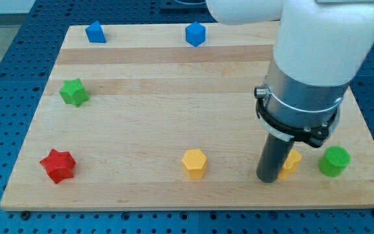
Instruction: Push the yellow heart to the left of the green circle
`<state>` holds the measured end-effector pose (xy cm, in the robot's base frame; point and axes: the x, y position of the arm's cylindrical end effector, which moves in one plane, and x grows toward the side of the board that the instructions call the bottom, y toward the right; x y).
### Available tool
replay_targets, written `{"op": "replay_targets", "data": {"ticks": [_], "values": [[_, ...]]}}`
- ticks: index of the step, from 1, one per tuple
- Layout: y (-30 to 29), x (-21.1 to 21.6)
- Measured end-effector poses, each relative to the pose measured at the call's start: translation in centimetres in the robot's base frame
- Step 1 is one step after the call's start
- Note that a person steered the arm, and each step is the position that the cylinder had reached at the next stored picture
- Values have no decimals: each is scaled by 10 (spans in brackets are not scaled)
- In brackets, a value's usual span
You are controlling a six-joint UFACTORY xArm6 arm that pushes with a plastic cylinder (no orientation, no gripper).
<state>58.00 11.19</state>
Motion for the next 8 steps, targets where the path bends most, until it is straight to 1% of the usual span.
{"op": "replay_targets", "data": {"ticks": [3, 6, 8], "values": [[9, 0], [-1, -2], [1, -18]]}}
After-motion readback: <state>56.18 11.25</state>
